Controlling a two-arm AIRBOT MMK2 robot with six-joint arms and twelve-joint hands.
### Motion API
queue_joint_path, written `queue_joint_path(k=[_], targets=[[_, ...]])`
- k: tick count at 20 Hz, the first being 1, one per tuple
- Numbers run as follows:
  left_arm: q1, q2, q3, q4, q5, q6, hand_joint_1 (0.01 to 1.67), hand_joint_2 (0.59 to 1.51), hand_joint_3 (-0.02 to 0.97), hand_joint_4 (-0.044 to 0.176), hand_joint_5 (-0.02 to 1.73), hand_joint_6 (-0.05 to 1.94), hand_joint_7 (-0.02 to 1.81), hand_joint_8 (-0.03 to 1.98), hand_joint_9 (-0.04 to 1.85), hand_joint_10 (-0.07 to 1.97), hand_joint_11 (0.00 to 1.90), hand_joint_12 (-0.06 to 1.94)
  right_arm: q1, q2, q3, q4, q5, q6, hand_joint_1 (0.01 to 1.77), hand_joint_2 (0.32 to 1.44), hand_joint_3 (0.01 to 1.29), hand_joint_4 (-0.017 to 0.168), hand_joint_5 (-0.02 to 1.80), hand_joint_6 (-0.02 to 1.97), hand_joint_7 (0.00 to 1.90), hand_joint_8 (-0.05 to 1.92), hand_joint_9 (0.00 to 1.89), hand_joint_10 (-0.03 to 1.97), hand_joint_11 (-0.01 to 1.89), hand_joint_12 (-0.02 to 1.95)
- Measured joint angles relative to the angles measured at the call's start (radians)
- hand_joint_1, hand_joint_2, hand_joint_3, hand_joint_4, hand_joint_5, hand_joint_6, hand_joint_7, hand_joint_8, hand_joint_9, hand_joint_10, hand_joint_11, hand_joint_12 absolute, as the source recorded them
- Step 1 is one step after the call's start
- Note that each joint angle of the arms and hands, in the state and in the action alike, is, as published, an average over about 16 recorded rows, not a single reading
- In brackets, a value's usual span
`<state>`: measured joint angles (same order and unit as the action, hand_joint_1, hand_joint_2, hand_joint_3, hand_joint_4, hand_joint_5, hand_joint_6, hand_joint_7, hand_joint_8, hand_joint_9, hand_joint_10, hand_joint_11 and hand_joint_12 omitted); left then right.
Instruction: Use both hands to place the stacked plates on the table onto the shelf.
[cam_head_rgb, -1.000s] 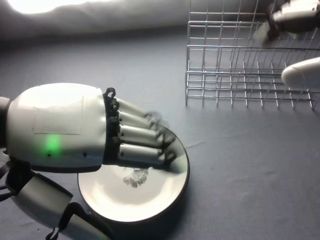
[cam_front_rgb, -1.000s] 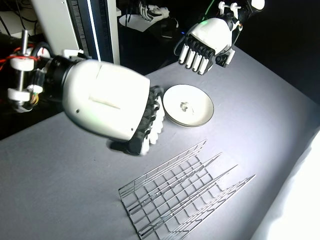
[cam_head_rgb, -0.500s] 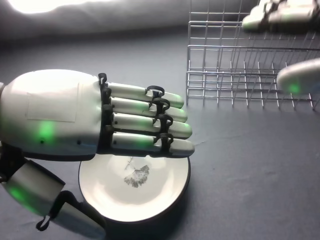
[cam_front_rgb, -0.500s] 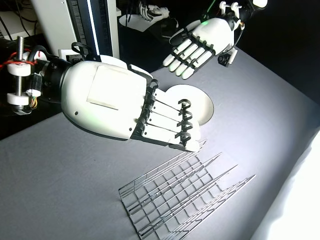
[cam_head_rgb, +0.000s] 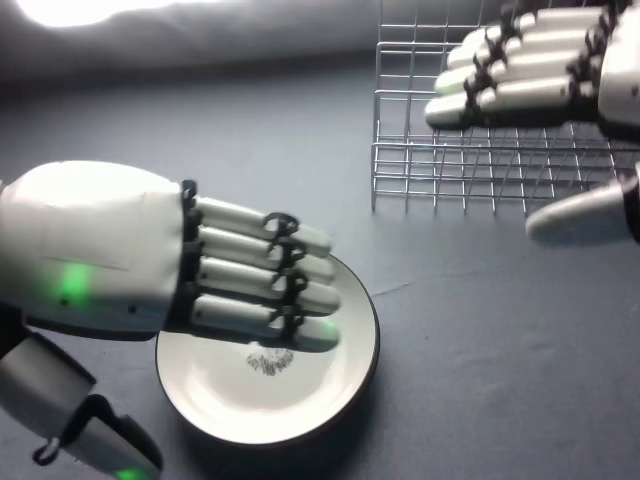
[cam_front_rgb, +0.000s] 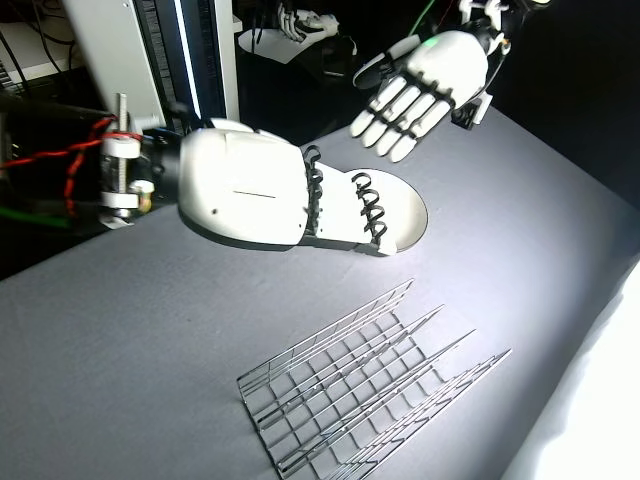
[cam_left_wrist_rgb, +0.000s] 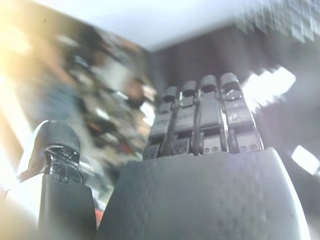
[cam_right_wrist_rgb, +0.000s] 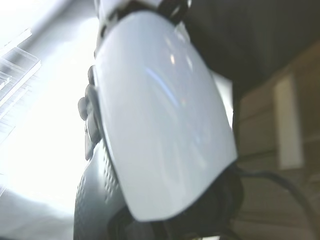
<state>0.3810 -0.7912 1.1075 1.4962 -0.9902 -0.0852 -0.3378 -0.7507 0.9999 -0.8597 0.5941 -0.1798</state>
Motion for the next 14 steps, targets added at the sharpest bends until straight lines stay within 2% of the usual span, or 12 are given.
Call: queue_joint_path(k=[7,14], targets=[[0.050,-0.021,0.034,0.112,0.008,0.023,0.02,1.134,0.022,0.002,0.02,-0.01,0.02,-0.02,0.02,0.01,0.01,-0.02,0.014,-0.023,0.022,-0.054,0.033,-0.038,0.02,1.20,0.01,0.004,0.18,0.02,0.15,0.01,0.11,0.01,0.02,0.26],[0.100,-0.058,0.075,0.170,0.046,0.056,0.02,1.135,0.018,0.002,0.02,-0.01,0.01,-0.02,0.02,0.01,0.01,-0.02,0.010,-0.026,0.024,-0.061,0.032,-0.070,0.03,1.20,0.01,0.007,0.18,0.02,0.18,0.01,0.13,0.01,0.02,0.32]])
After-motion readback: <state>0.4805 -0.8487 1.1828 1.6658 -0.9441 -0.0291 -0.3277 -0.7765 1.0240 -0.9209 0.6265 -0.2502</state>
